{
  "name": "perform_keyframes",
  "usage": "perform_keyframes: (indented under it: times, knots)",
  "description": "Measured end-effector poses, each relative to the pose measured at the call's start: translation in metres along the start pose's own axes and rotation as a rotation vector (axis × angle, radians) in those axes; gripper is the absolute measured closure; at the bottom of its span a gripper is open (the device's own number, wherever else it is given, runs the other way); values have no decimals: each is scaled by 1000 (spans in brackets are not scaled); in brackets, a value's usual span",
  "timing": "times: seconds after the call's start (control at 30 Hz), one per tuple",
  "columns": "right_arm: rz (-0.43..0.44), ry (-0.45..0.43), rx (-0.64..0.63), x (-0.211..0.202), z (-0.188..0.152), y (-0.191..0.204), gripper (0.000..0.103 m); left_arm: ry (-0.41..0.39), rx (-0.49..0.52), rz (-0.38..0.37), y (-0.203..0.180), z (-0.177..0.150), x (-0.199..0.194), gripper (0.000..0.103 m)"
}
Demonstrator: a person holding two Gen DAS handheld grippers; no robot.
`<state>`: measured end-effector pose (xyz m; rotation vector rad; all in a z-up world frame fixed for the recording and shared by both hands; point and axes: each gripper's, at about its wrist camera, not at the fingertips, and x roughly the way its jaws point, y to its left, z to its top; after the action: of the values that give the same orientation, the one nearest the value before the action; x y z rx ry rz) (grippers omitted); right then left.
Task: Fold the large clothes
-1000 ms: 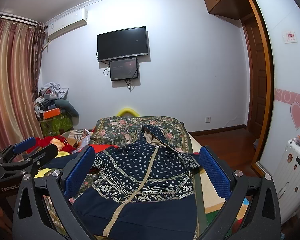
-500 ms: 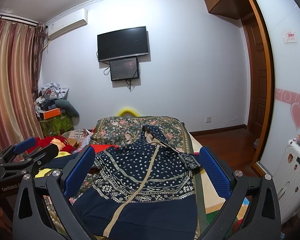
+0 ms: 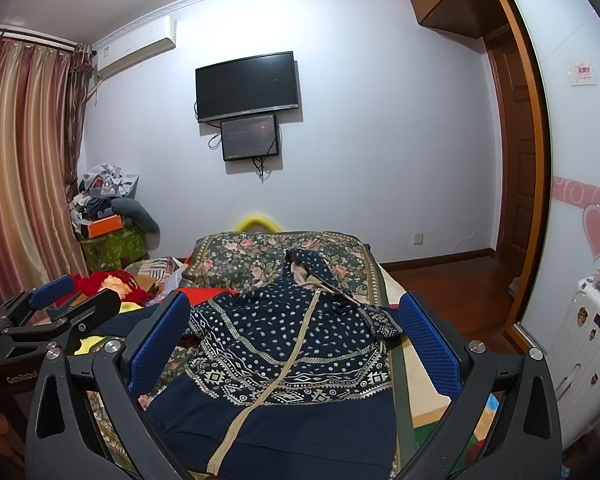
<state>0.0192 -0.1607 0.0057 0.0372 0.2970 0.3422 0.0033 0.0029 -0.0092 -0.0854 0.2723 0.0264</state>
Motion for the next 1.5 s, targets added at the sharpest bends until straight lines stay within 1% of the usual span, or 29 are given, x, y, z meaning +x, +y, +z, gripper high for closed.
perform_keyframes:
  times: [0.87, 1.17, 1.3, 1.37, 1.5]
  knots:
    - [3, 20, 16, 6, -4, -4, 0, 27, -6, 3, 1, -1, 7, 0]
    - [2, 52, 24, 18, -7, -7, 0, 52, -9, 14, 5, -1, 19, 0]
    - [-2, 81, 24, 28, -10, -10, 0, 60, -3, 45, 13, -2, 29, 0]
    - [-9, 96, 24, 34, -12, -11, 0, 63, 0, 78, 20, -1, 36, 0]
    - [-20, 149, 30, 55, -18, -17, 0, 74, -36, 145, 47, 2, 54, 0]
